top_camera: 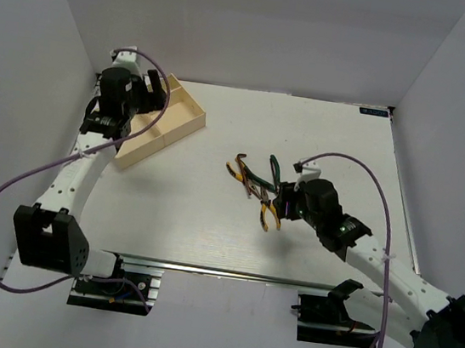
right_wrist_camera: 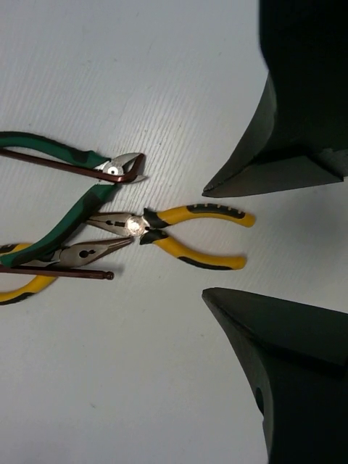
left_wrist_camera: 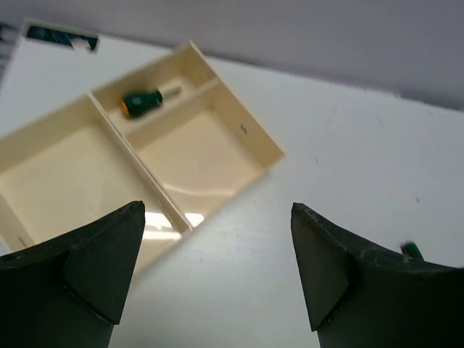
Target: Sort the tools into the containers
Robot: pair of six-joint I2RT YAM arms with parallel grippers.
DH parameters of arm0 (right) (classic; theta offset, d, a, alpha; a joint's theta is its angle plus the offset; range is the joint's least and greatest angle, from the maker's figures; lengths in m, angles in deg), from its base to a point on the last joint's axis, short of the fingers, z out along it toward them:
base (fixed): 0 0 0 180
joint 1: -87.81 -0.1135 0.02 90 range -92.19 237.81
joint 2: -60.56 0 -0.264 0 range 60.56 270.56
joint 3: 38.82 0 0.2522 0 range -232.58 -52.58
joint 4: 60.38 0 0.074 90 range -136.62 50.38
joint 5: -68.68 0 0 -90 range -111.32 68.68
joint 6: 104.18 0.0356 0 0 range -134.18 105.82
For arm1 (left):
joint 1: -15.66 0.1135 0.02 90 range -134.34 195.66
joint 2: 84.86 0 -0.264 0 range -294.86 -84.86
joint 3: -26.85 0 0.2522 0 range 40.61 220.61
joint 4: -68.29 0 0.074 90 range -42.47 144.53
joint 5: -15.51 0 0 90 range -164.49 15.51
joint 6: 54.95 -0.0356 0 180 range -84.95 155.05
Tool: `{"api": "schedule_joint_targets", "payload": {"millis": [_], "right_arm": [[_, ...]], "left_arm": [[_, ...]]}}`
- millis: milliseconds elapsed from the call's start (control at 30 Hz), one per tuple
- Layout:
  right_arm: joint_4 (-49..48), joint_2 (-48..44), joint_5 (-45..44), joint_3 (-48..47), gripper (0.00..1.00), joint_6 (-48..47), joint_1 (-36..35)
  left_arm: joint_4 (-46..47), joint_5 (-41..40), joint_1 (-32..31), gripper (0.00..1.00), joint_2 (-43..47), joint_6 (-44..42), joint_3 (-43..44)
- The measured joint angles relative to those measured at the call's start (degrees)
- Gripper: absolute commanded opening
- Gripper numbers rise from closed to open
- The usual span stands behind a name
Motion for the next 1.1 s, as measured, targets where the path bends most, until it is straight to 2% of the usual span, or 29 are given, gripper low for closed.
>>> {"api": "schedule_joint_targets", "payload": {"millis": [200, 333, 633, 867, 1100], "right_arm": [[-0.7, 11.7, 3.1, -7.2, 0.5, -1.3, 0.0], [-1.8, 20.3, 5.3, -11.8, 0.49, -1.3, 0.0], [-3.1, 39.2, 7.2, -23.0, 0.5, 0.9, -0.2], [-2.8, 46.4, 7.0, -28.1, 0.5, 1.7, -0.5], [-2.6, 50.3, 6.4, -30.5, 0.4, 1.9, -0.5]], "left_arm": [[-4.1, 7.3, 0.0, 0.92, 8.4, 5.7, -19.0], [-7.8, 9.5, 0.0, 0.93, 13.2, 8.0, -30.0], [-8.7, 10.4, 0.0, 0.93, 17.6, 11.6, -30.4], [-9.0, 10.9, 0.1, 0.94, 17.4, 12.7, -30.4], [-8.9, 11.5, 0.1, 0.94, 17.2, 13.0, -30.4]]}}
